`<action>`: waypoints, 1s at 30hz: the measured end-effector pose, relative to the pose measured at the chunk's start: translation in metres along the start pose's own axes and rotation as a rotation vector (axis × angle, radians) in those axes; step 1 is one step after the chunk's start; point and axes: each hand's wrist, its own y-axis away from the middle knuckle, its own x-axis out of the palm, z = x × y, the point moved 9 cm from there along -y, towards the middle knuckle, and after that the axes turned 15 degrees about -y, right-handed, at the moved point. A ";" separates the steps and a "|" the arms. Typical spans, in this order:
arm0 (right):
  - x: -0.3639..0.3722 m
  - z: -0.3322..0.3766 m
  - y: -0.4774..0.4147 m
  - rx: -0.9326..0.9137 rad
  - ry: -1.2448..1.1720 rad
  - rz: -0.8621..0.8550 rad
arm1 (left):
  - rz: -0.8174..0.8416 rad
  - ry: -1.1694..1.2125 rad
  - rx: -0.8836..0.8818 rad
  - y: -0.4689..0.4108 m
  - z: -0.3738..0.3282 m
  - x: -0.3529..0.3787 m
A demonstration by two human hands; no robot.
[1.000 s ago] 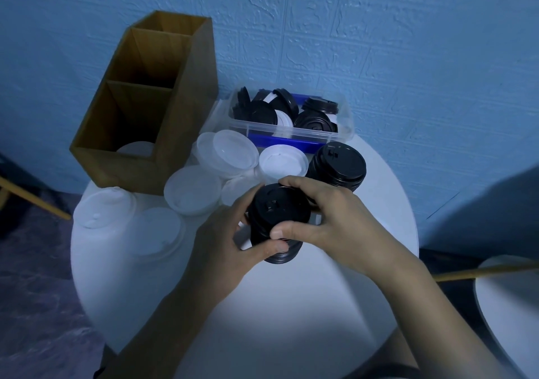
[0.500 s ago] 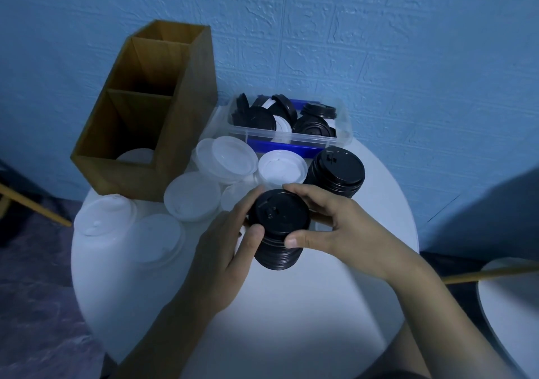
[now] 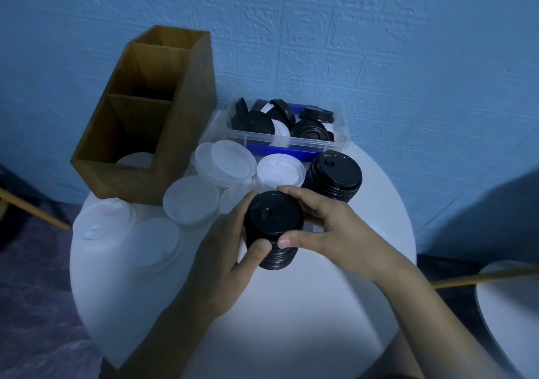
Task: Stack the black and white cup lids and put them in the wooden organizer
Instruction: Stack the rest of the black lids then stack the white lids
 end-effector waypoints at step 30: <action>-0.048 0.042 -0.202 0.007 0.402 -0.154 | -0.046 -0.049 -0.088 -0.002 0.006 -0.006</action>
